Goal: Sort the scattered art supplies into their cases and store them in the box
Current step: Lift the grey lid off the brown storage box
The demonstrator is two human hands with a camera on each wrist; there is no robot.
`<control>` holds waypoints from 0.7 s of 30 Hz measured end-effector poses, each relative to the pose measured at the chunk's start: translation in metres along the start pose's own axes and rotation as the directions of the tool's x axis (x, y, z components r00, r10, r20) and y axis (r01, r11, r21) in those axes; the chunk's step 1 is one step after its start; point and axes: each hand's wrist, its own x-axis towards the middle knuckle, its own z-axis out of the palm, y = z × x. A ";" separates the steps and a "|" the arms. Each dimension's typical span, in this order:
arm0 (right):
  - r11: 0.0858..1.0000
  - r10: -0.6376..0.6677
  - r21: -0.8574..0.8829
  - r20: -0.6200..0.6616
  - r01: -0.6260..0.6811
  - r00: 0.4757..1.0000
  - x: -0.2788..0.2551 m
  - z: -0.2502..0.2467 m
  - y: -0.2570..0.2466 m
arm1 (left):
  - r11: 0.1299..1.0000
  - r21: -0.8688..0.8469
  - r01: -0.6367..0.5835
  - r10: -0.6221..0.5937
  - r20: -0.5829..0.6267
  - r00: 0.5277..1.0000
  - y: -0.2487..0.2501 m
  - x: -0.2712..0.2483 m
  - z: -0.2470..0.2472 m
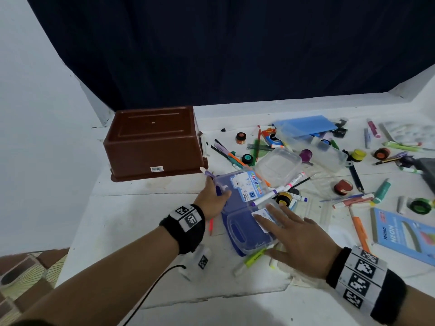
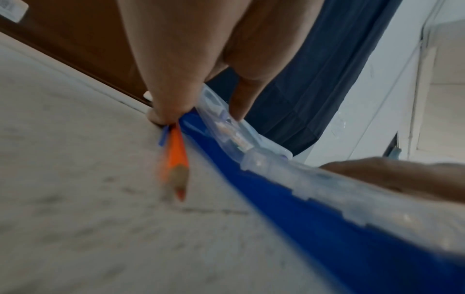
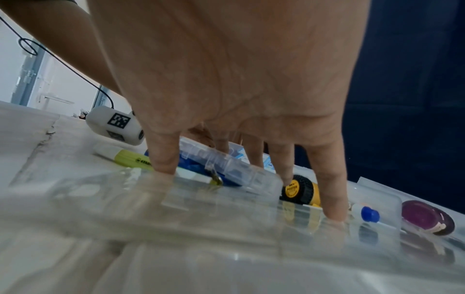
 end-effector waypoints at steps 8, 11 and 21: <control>0.999 0.025 0.021 -0.009 -0.024 1.000 0.005 0.000 0.015 | 0.933 -0.358 -0.030 0.025 -0.017 1.000 0.013 0.014 0.011; 1.000 0.024 0.001 -0.026 -0.024 0.999 0.007 -0.002 0.017 | 0.951 -0.298 -0.081 0.076 -0.028 0.997 0.015 0.012 0.008; 0.999 -0.015 0.043 0.109 0.011 0.994 0.005 -0.020 0.011 | 0.996 0.058 -0.068 0.069 -0.016 0.997 0.024 0.002 -0.026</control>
